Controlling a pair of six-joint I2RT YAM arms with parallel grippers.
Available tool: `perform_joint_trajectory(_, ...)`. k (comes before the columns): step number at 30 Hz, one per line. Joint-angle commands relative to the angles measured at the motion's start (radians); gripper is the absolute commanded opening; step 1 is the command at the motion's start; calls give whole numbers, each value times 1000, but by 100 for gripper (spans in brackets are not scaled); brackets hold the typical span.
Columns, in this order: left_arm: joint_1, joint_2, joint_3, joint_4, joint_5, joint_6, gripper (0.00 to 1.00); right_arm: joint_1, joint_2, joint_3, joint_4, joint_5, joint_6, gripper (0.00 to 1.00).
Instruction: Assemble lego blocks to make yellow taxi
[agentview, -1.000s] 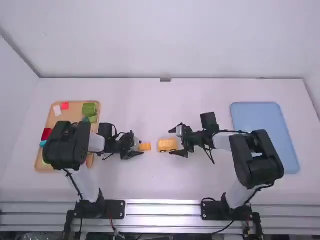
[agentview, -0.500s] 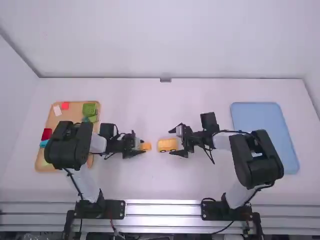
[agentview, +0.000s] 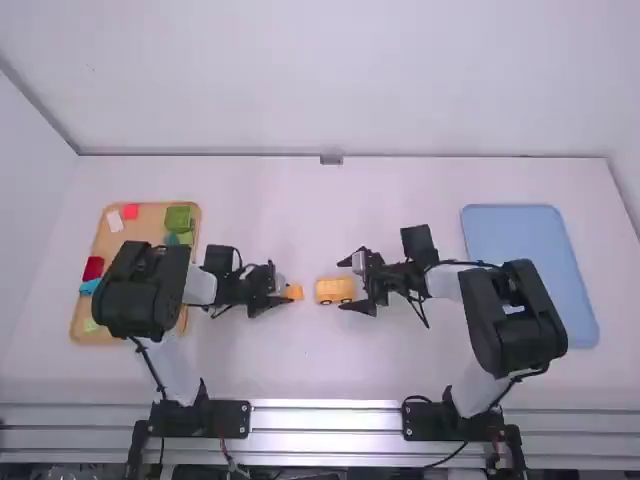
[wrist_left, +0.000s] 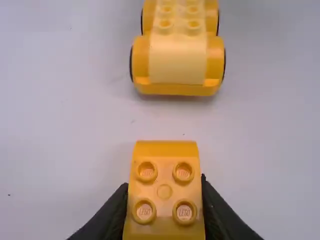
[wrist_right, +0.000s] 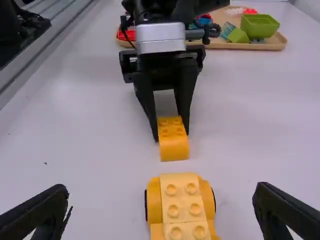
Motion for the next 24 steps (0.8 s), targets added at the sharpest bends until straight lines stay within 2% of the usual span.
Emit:
perform_joint_trajectory(1, 2, 10, 0, -1, -28, -20, 27, 0, 8, 14, -4, 23, 4, 98)
perform_joint_trajectory(7, 2, -107, -8, -22, 81, -31, 22, 0, 8, 14, -31, 98, 3, 98)
perform_joint_trajectory(10, 0, -211, -11, -42, 132, -76, 13, 1, 12, 13, -23, 126, 3, 98)
perform_joint_trajectory(12, -12, -264, -11, -47, 134, -125, 12, 8, 30, 13, 3, 135, 3, 98)
perform_joint_trajectory(17, -105, -372, -11, -45, 72, -213, 13, 35, 201, 16, 198, 83, 13, 99)
perform_joint_trajectory(19, -166, -374, -11, -42, -10, -214, 13, 24, 277, 14, 318, -14, 42, 98)
perform_joint_trajectory(24, -261, -349, -11, 3, -80, -282, 13, -2, 353, 14, 436, -33, 90, 98)
